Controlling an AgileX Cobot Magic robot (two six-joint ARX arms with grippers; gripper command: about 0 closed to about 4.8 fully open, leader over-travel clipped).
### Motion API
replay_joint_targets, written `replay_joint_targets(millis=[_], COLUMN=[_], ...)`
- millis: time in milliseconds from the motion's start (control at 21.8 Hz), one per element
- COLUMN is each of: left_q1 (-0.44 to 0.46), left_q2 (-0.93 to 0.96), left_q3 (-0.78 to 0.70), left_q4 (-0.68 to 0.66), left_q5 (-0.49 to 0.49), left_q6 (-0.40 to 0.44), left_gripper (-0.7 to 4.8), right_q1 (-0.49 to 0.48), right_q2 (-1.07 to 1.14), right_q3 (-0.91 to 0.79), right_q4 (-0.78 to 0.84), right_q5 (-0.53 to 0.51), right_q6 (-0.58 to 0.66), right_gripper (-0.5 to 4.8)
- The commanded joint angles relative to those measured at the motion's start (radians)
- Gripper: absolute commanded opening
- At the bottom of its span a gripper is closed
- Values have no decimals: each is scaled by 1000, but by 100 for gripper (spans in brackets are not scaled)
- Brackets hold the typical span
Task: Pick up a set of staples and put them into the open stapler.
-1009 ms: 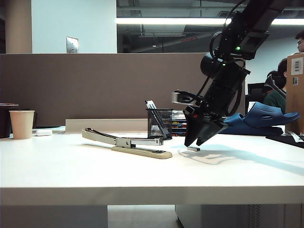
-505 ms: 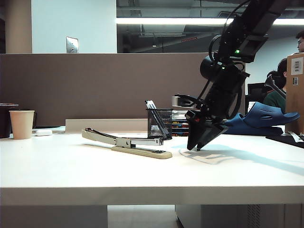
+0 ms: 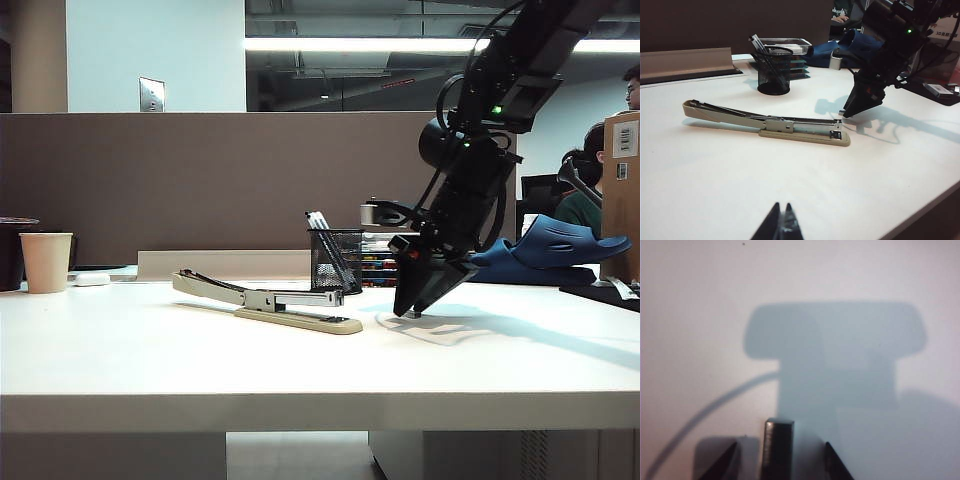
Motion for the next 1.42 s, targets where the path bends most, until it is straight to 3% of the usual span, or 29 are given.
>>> replay_joint_targets(millis=[46, 505, 1009, 1422], left_q1=[1, 1, 1, 1], left_q2=[0, 0, 0, 0], left_q3=[2, 2, 2, 2], left_q4=[11, 11, 11, 11], left_q5=[6, 6, 6, 6], left_q6=[-3, -3, -3, -3], left_gripper=[-6, -6, -6, -6], right_q1=[2, 22, 63, 115], right_q2=[17, 16, 14, 14], right_q3=[-2, 2, 125, 195], right_q4=[-21, -35, -50, -85], right_q5=[7, 12, -31, -185], right_q6=[0, 0, 16, 43], right_gripper=[128, -3, -1, -1])
